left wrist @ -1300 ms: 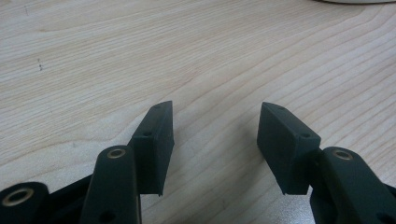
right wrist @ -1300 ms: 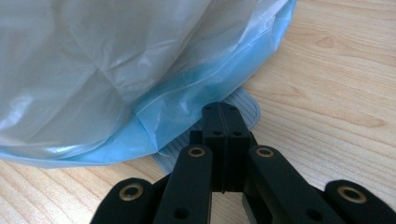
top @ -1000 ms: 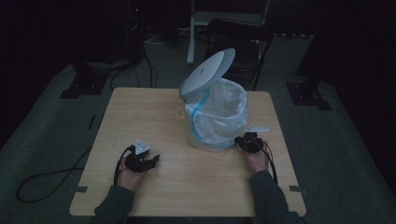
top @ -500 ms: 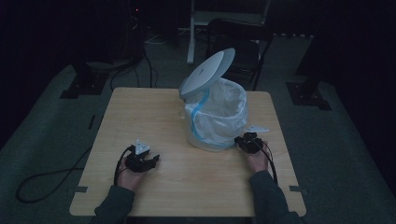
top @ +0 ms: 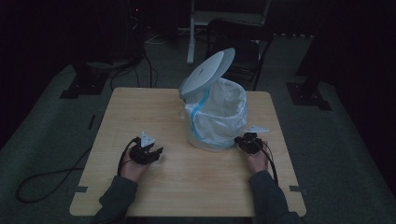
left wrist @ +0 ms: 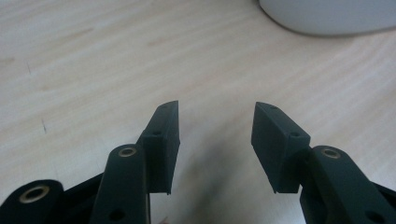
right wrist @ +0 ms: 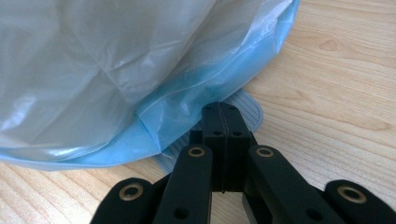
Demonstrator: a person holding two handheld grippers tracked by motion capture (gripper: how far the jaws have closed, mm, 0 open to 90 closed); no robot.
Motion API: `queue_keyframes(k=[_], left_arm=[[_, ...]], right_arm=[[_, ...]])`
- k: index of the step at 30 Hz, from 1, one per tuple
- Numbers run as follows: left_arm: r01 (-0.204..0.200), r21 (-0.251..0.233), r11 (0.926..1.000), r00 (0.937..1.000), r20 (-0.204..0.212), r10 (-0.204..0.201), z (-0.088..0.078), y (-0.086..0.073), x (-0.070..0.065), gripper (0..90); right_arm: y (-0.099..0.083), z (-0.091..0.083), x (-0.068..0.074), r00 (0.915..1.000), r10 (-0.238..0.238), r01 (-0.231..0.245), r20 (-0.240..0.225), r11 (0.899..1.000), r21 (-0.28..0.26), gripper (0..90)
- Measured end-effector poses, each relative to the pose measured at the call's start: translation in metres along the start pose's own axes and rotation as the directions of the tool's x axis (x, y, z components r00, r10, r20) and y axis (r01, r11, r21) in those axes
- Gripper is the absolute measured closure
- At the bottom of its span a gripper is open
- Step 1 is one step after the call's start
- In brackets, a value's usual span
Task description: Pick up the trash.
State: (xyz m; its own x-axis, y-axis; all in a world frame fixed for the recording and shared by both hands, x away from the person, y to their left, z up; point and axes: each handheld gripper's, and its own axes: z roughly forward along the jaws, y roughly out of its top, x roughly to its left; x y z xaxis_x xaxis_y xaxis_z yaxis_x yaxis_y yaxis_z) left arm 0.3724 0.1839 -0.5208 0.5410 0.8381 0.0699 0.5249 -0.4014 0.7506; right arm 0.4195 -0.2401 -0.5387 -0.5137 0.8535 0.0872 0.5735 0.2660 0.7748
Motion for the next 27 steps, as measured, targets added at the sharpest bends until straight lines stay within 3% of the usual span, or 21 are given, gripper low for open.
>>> queue_keyframes(k=[7,16,27], left_arm=[[0.017,-0.028,0.9995,0.9997,0.019,-0.016,0.002,0.021,0.007,51.7],[-0.013,-0.054,0.9985,0.9999,0.008,0.014,0.008,0.063,0.015,50.7],[-0.038,-0.070,0.9968,0.9991,-0.022,0.037,0.018,0.091,0.020,50.2]], right_arm=[[-0.001,0.000,-0.001,1.0000,0.003,-0.003,-0.003,1.000,-0.004,90.0],[-0.001,0.000,-0.001,1.0000,0.001,-0.001,-0.004,1.000,-0.004,90.0],[-0.001,0.000,-0.001,1.0000,0.003,-0.003,-0.007,1.000,-0.008,90.0]])
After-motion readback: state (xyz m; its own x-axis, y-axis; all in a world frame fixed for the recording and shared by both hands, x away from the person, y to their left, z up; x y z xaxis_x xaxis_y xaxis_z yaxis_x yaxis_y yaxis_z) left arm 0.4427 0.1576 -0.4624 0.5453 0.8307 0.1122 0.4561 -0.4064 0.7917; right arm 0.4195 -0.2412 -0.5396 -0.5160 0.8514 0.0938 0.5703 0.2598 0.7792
